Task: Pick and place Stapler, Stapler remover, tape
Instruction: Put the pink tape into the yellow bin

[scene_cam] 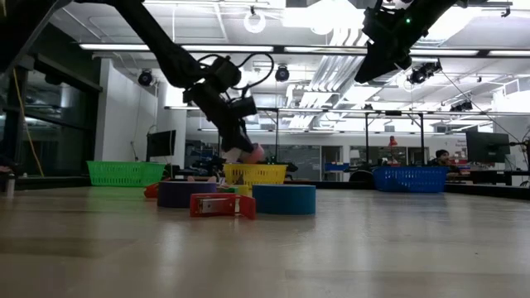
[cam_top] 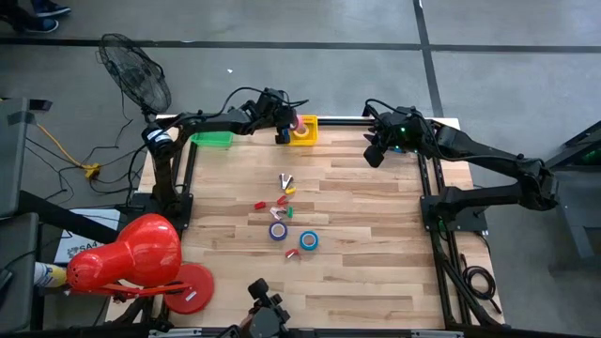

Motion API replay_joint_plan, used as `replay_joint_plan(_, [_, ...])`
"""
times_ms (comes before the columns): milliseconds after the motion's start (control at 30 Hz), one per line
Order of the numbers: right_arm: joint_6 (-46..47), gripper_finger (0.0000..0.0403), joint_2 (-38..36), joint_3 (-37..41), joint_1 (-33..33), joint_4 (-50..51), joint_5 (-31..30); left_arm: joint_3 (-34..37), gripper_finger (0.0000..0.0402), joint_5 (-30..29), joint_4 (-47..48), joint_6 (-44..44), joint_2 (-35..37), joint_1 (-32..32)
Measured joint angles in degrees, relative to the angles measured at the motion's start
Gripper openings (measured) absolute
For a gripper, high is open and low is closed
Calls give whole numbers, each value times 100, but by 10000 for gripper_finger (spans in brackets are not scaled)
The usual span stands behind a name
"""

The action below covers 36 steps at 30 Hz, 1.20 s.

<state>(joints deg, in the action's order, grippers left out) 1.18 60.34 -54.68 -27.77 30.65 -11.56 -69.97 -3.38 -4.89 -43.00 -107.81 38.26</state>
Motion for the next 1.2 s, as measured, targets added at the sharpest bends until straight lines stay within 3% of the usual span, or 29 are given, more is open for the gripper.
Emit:
replay_joint_plan(200, [-14,98,0,0,2,13,1,0,43,55,-127,-5,-2,-2])
replay_joint_plan(600, [-15,99,2,0,0,20,-2,-2,114,158,-269,2,-2,-2])
replay_joint_plan(1200, [24,99,2,0,2,21,-2,-2,120,392,-271,598,-2,-2])
